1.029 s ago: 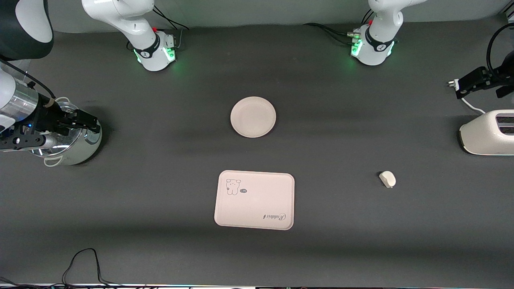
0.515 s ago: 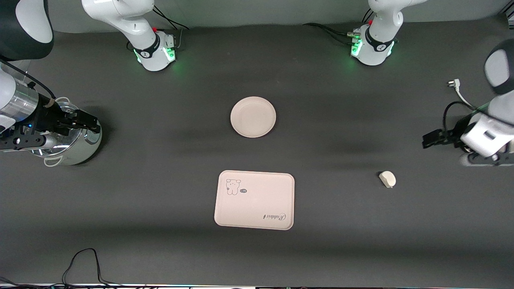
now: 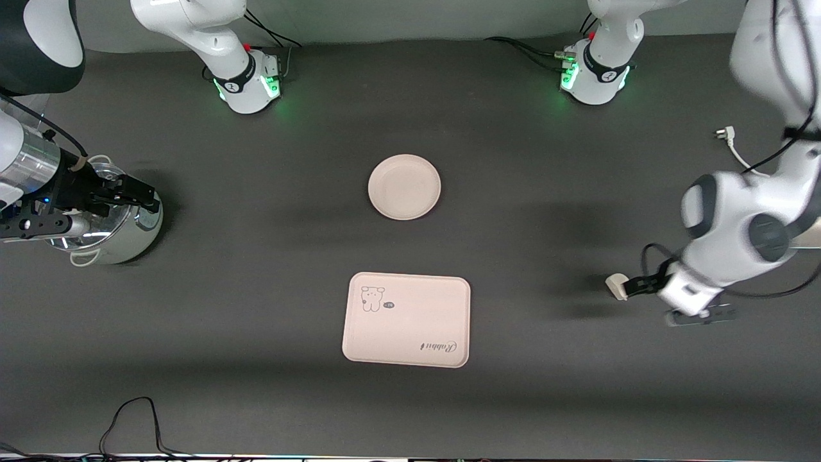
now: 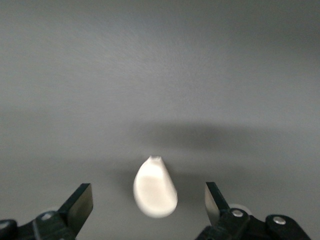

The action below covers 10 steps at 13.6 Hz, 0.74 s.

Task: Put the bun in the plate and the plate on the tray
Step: 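Lower the left gripper onto the white bun and close it, then carry the bun with the left gripper over the white plate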

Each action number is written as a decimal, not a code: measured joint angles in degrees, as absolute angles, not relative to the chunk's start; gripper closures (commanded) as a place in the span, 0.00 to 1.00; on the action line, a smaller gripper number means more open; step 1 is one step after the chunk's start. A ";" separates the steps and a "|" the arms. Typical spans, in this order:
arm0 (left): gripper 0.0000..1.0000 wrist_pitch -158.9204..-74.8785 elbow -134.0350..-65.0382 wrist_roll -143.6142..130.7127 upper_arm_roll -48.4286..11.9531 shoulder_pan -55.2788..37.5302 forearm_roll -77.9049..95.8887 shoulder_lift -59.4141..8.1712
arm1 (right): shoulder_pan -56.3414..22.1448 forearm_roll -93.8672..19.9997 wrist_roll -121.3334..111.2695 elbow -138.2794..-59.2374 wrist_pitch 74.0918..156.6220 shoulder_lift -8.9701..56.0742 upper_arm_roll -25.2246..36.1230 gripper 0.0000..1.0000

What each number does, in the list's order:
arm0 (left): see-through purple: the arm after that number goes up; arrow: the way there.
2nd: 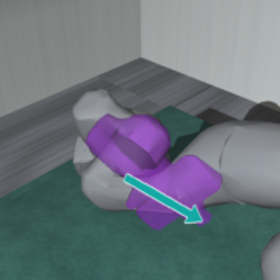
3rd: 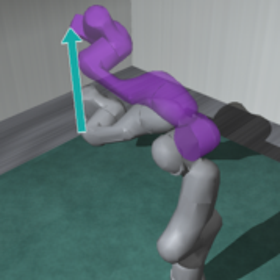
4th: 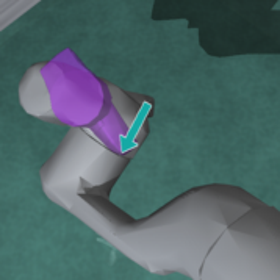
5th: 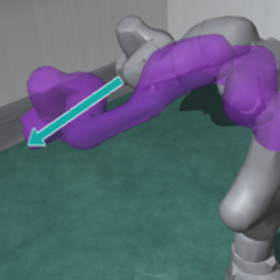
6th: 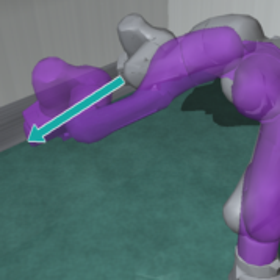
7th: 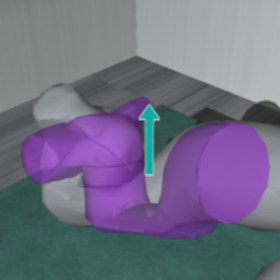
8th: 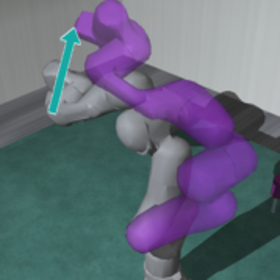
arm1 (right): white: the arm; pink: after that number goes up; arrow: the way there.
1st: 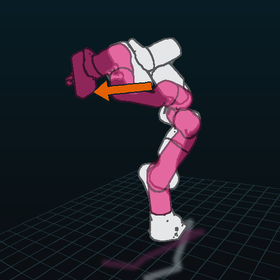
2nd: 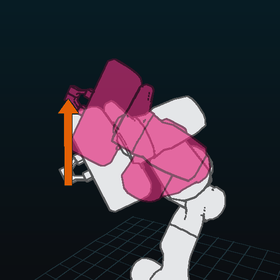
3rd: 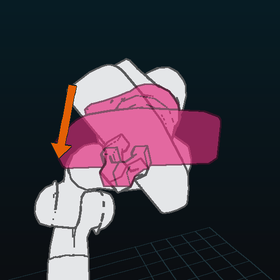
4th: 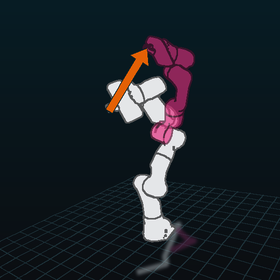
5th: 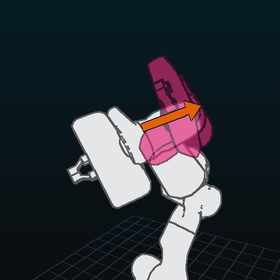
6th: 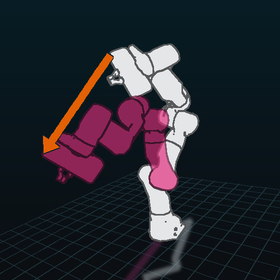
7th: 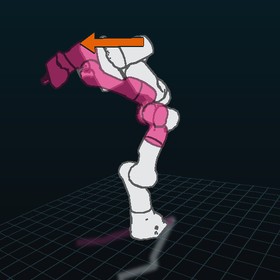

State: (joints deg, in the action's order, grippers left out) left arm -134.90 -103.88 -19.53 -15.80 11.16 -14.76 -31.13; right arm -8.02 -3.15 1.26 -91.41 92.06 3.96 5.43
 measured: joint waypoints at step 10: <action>0.04 -136.19 -102.31 -23.40 -15.14 10.91 -24.75 -38.40 | -14.71 -3.32 6.60 -84.90 92.71 10.66 4.71 0.00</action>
